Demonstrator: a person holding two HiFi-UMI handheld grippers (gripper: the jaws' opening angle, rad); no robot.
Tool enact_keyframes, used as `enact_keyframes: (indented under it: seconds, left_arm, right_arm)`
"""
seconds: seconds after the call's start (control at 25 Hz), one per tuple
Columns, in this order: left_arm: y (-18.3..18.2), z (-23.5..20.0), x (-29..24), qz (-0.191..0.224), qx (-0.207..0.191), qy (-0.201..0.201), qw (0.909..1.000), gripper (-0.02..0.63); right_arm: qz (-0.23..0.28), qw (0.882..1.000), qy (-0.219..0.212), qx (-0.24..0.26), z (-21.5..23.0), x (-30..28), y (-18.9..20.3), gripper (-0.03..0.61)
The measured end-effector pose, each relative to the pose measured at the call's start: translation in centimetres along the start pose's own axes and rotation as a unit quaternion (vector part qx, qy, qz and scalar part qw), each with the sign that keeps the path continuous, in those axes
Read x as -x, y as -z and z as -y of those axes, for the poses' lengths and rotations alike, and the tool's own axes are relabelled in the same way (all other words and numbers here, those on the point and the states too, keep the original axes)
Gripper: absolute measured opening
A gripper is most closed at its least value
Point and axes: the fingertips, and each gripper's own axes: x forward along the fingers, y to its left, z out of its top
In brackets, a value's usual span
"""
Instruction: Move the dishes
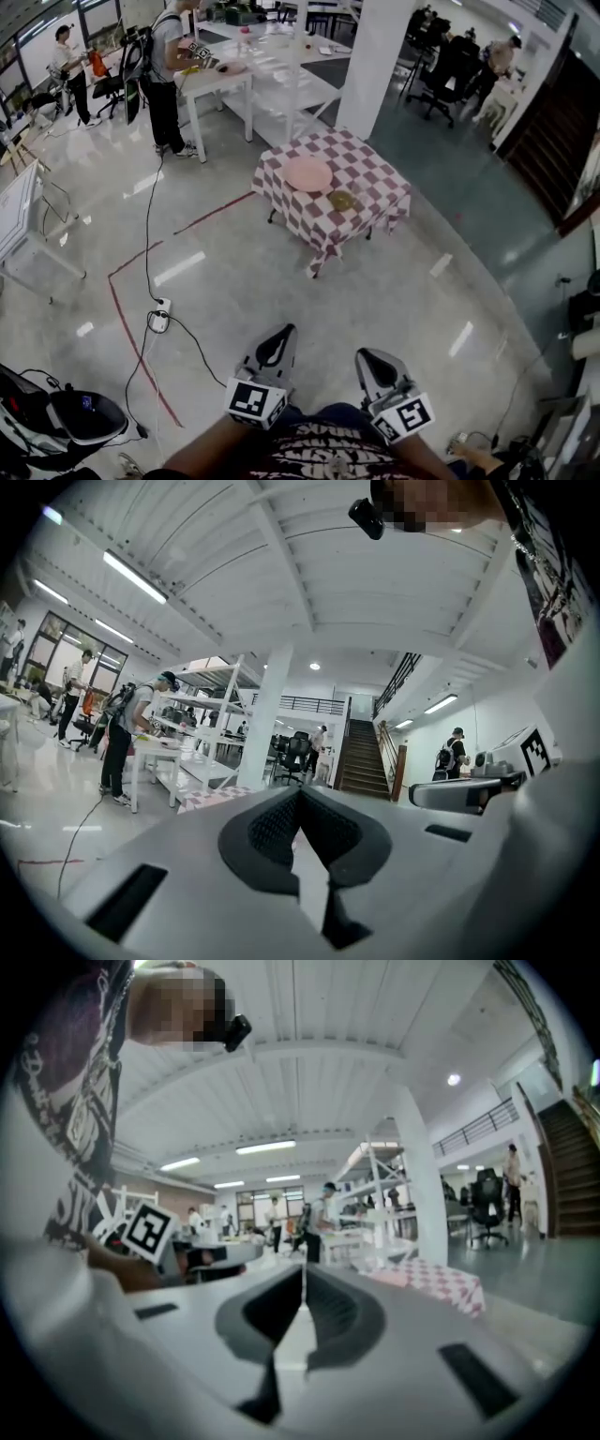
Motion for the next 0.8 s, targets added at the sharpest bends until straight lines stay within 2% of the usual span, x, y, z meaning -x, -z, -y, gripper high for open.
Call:
enact_keyframes:
  seconds: [0.28, 0.48, 0.64, 0.8]
  left_arm:
    - [-0.2, -0.3, -1.0, -0.010, 0.002, 0.023, 0.9997, 0.025]
    - [-0.7, -2.3, -2.4, -0.007, 0.009, 0.001, 0.9999, 0.025]
    - [-0.3, -3.0, -4.1, -0.015, 0.000, 0.003, 0.9999, 0.025]
    - [0.8, -3.3, -6.6, -0.031, 0.019, 0.003, 0.9993, 0.025]
  right_arm:
    - [-0.004, 1.000, 0.013, -0.013, 0.7, -1.1, -0.5, 0.035]
    - [0.002, 1.000, 0.011, -0.028, 1.9, -2.3, -0.5, 0.035]
    - [-0.005, 0.999, 0.015, -0.047, 3.7, -3.4, 0.1, 0.035]
    - [-0.013, 0.997, 0.020, -0.069, 6.1, -4.5, 0.6, 0.035]
